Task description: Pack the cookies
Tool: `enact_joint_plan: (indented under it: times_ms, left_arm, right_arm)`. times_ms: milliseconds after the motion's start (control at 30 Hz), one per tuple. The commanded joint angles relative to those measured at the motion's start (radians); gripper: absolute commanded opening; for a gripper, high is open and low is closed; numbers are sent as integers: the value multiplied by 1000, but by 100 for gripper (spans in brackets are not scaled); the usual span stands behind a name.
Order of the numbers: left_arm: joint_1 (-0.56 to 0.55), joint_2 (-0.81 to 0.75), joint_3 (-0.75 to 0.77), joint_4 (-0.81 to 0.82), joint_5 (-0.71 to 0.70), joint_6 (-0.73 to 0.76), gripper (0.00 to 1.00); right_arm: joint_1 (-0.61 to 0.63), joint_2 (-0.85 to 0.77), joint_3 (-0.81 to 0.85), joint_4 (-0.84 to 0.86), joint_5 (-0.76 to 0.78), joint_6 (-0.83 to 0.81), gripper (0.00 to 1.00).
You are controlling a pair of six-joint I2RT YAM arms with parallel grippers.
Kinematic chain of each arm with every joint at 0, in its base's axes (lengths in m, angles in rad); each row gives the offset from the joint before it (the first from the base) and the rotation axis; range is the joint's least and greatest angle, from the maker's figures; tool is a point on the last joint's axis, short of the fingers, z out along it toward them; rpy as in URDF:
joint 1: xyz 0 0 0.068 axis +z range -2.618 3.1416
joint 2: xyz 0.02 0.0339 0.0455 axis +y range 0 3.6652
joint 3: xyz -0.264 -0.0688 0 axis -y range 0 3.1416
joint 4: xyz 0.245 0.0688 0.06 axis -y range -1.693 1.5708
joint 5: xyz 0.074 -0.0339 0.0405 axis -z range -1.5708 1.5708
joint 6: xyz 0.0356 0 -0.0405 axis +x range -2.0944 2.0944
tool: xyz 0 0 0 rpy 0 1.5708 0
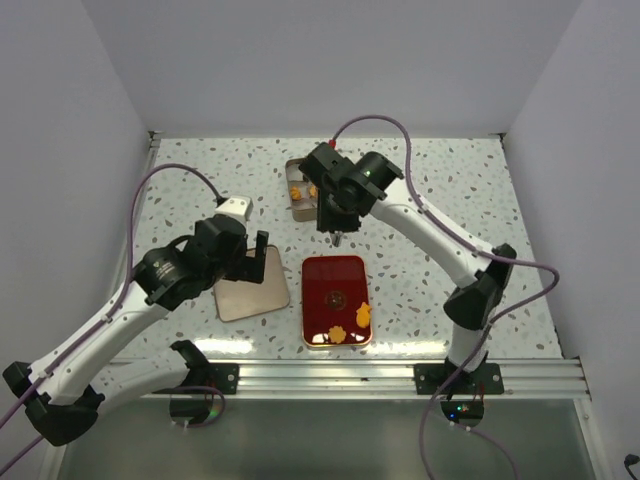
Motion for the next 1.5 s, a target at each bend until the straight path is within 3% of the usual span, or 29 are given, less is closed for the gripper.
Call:
enact_joint_plan:
  times_ms: [0,167,333,600,1033,1467]
  left_arm:
    - [-4,5,57,-6,-45,-2,100]
    - [-4,17,80,-29,-85,-2,100]
    - [-2,26,95,-44,-114,-3,100]
    - [-2,54,98,-27,-130,-3,100]
    - [-2,77,87,3,-110,-15,100]
    - [-4,54,80,-6,-113,-29,100]
  right_arm:
    - [-76,108,156,-71,-11,-137,34]
    - [-135,258,286,-62,-83,-193,34]
    - [-170,311,295,-37,-122,-217,34]
    - [-189,334,258,-5,-165,-243,35]
    - [-204,358,238,-16,-160,-266,48]
    - [-207,305,270,-48,-129,-256,48]
